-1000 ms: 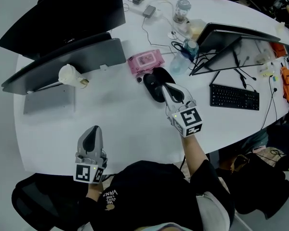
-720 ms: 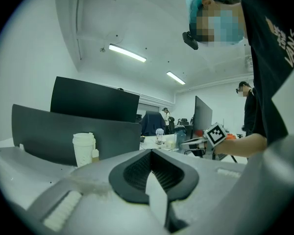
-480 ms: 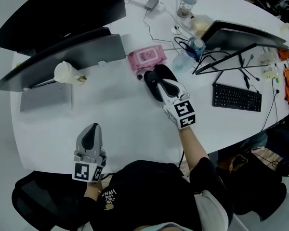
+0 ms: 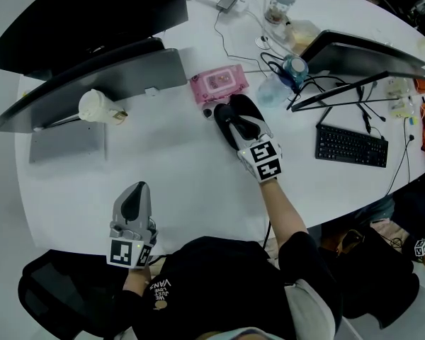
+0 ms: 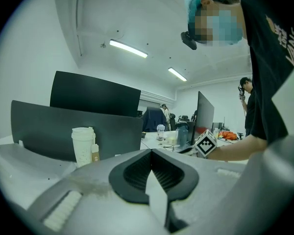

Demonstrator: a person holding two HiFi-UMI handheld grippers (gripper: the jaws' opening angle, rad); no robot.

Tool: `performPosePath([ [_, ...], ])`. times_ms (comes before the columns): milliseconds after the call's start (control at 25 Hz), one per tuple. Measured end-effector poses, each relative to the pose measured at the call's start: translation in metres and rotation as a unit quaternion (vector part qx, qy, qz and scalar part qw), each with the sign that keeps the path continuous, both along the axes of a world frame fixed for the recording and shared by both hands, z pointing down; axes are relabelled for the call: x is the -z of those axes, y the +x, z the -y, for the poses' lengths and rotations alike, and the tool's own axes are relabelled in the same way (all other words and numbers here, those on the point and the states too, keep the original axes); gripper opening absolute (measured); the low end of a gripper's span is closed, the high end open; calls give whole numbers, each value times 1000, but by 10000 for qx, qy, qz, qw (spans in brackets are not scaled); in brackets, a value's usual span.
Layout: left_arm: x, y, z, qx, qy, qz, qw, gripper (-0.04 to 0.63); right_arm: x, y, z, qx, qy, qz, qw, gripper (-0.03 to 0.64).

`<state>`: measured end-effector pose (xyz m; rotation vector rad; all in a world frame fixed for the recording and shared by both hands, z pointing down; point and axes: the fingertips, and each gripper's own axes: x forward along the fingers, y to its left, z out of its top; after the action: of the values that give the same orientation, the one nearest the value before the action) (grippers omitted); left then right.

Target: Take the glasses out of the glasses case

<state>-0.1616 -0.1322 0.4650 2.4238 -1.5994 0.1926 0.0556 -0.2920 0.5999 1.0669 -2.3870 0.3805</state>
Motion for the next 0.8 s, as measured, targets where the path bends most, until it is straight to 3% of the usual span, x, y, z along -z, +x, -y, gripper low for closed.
performPosePath([
  [800,-7,-2,1,42,-114,41,9999,2,-54,-2,7,243,-375,-776,9960,69],
])
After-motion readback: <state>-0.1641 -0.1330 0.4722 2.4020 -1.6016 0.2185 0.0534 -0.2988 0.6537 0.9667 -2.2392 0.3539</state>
